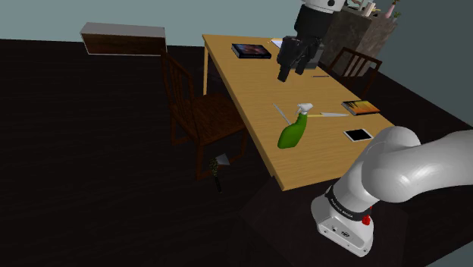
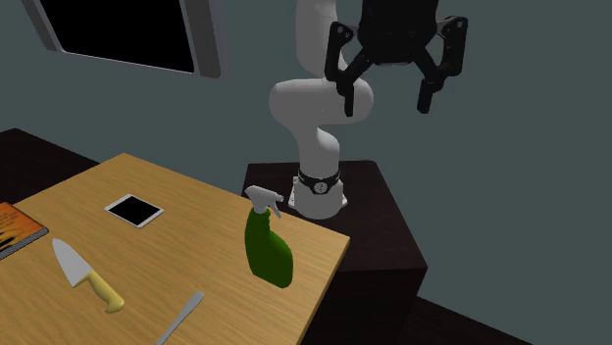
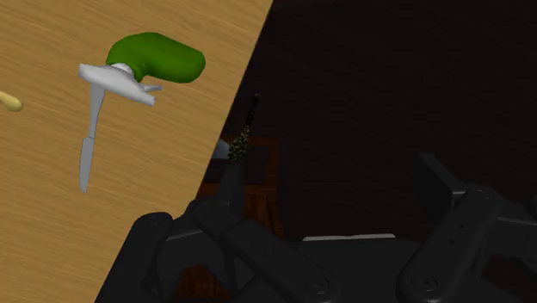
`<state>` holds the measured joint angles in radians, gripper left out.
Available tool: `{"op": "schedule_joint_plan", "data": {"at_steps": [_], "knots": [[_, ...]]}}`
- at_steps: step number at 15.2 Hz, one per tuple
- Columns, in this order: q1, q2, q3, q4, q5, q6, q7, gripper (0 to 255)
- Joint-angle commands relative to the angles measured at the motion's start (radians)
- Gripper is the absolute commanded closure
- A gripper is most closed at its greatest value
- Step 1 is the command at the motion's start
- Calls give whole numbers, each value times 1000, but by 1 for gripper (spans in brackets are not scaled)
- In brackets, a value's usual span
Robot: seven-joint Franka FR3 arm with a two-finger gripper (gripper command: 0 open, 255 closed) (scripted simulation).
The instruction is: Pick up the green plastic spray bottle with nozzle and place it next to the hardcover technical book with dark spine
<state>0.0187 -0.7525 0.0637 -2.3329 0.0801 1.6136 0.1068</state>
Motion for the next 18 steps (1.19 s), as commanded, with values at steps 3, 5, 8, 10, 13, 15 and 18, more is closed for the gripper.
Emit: {"op": "schedule_joint_plan", "data": {"at_steps": [3, 5, 8, 10, 13, 15, 18], "knots": [[20, 24, -15, -38, -39, 10, -94, 0], [38, 50, -31, -75, -81, 24, -187, 0], [61, 91, -52, -131, -151, 54, -323, 0], [73, 120, -65, -167, -201, 79, -410, 0], [85, 168, -84, -222, -285, 128, -536, 0], [89, 204, -97, -257, -345, 167, -616, 0], [89, 263, -115, -307, -446, 236, -726, 0]]}}
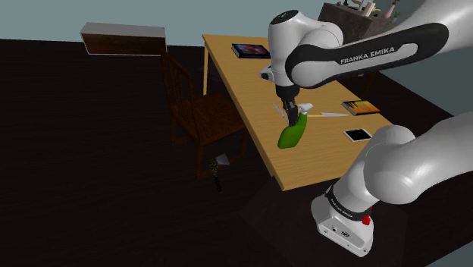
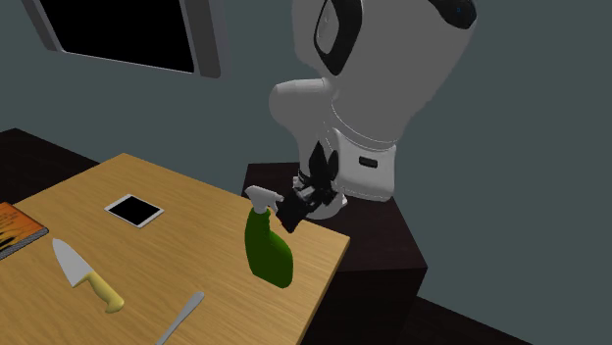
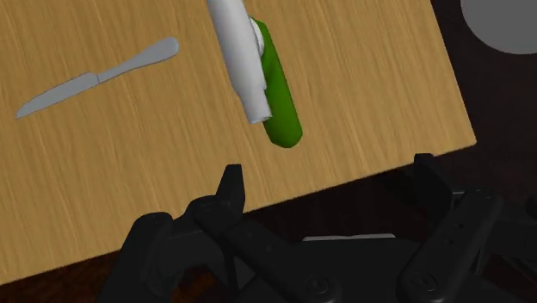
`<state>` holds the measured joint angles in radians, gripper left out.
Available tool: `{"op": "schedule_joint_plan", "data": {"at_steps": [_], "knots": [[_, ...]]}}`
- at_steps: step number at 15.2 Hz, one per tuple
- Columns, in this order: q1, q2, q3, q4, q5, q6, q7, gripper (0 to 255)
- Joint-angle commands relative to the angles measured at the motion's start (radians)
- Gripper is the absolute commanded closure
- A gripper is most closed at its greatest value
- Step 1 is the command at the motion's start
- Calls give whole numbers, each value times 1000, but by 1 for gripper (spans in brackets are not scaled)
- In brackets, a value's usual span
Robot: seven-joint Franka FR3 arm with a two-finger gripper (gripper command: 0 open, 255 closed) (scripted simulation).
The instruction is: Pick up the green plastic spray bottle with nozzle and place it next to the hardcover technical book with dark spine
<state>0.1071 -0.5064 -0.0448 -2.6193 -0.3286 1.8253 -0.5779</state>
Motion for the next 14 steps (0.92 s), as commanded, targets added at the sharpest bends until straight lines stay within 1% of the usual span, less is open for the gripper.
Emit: {"op": "schedule_joint_plan", "data": {"at_steps": [1, 3, 4, 11, 14], "knots": [[-2, 39, -12, -36, -74, 50, -75, 0], [-10, 86, -24, -65, -152, 105, -137, 0], [-13, 102, -27, -73, -179, 123, -156, 0], [-45, 139, -57, -134, -235, 226, -137, 0], [-48, 143, -59, -139, -240, 235, -135, 0]]}}
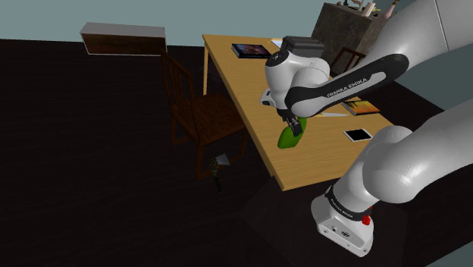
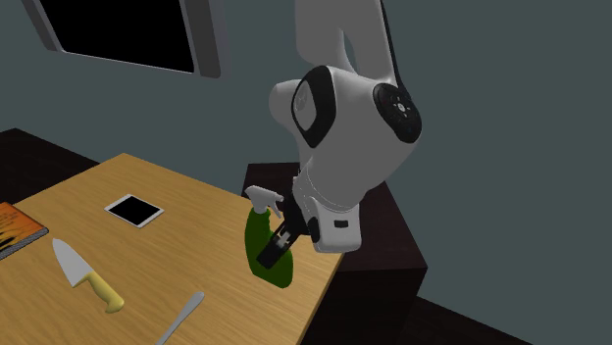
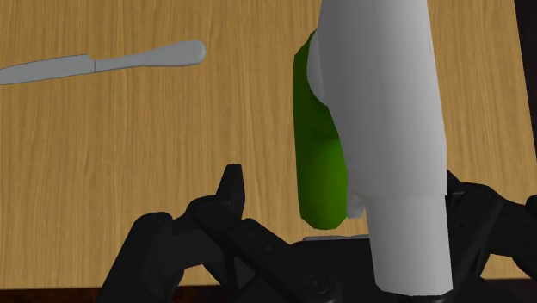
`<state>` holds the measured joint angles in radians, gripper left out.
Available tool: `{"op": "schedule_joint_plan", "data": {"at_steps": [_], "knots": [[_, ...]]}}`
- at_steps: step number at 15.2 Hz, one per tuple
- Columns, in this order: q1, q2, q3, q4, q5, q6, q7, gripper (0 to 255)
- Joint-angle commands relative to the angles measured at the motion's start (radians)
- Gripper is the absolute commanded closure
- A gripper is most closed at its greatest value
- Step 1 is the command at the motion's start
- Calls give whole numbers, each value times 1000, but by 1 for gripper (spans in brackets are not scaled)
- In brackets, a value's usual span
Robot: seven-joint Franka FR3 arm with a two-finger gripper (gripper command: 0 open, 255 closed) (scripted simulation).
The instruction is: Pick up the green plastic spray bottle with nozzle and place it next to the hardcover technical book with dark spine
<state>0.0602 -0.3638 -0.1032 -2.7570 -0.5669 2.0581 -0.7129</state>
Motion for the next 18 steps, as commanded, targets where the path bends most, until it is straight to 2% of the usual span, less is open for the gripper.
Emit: {"op": "schedule_joint_plan", "data": {"at_steps": [1, 5, 6, 15, 18], "knots": [[-1, 1, -1, -1, -2, 2, 0, 0], [-1, 1, -1, -1, -1, 2, 0, 0], [-1, 1, -1, -1, -1, 2, 0, 255], [-1, 1, -1, -1, -2, 2, 0, 255], [3, -36, 3, 13, 13, -45, -23, 255]]}}
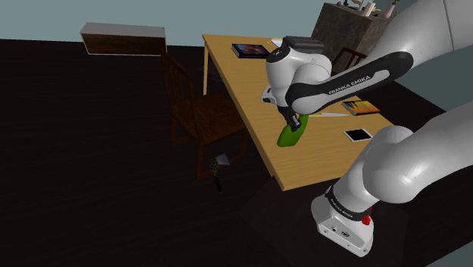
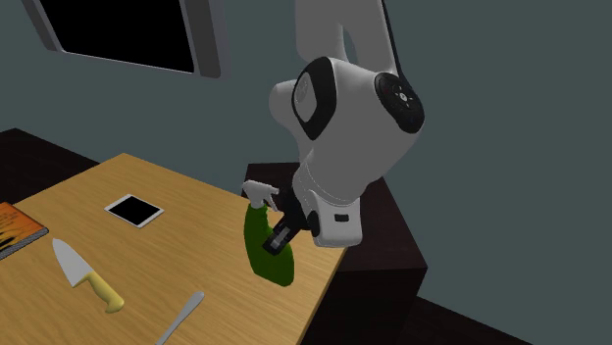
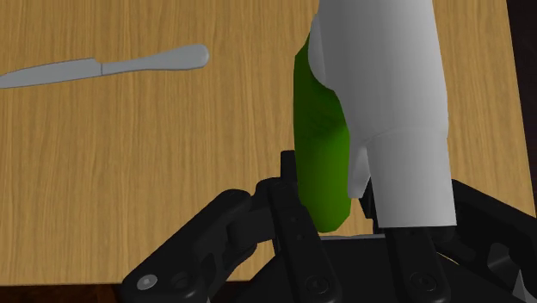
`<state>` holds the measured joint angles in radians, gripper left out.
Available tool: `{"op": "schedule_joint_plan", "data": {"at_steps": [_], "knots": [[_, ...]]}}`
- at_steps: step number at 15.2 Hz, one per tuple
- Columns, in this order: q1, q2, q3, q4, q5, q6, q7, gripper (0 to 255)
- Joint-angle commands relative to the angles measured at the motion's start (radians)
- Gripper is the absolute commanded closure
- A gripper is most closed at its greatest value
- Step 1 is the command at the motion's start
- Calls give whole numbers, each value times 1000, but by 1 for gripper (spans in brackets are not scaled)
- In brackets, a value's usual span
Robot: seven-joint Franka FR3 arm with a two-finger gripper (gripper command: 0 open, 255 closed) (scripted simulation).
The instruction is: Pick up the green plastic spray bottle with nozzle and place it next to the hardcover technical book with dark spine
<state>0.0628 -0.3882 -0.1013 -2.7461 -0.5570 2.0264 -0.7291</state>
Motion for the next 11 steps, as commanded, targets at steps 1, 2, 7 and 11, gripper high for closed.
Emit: {"op": "schedule_joint_plan", "data": {"at_steps": [1, 2, 7, 11], "knots": [[2, -23, 2, 8, 8, -29, -14, 255], [3, -35, 3, 13, 13, -44, -21, 255], [9, -85, 10, 45, 33, -120, -55, 255], [13, -119, 15, 74, 46, -179, -81, 255]]}}
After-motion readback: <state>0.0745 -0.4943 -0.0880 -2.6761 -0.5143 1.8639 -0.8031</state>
